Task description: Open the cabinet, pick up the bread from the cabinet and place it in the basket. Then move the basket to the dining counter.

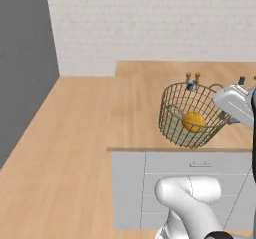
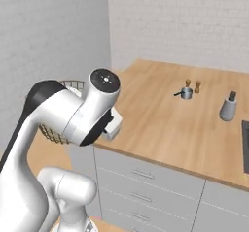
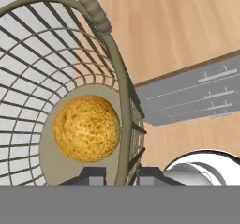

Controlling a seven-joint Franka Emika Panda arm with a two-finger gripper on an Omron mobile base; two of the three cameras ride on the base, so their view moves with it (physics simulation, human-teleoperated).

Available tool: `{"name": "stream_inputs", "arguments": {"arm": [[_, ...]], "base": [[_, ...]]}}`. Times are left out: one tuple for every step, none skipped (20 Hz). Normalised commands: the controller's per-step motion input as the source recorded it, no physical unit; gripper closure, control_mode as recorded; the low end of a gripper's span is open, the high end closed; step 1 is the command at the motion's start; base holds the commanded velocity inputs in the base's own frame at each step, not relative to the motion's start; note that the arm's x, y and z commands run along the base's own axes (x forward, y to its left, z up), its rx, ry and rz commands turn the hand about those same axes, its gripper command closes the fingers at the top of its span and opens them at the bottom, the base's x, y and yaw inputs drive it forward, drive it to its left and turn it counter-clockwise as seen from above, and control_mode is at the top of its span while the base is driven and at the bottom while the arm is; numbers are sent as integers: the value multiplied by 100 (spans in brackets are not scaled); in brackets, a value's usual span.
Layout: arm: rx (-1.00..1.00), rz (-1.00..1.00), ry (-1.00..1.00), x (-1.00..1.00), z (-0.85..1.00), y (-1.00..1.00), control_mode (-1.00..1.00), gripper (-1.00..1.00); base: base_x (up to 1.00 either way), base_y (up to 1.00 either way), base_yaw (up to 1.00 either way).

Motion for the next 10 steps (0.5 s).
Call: {"name": "stream_inputs", "arguments": {"arm": [[0,0,0,0,0,0,100,100],[0,0,0,0,0,0,100,100],[0,0,0,0,0,0,100,100],[0,0,0,0,0,0,100,100],[0,0,0,0,0,0,100,100],[0,0,0,0,0,0,100,100],[0,0,0,0,0,0,100,100],[0,0,0,0,0,0,100,100],[0,0,0,0,0,0,100,100],[0,0,0,0,0,0,100,100]], "base": [[100,-56,0],[88,-47,0],[81,-40,0],[82,-39,0],[83,-41,0],[84,-45,0],[77,-40,0],[56,-38,0],[46,-30,-11],[33,-21,-29]]}}
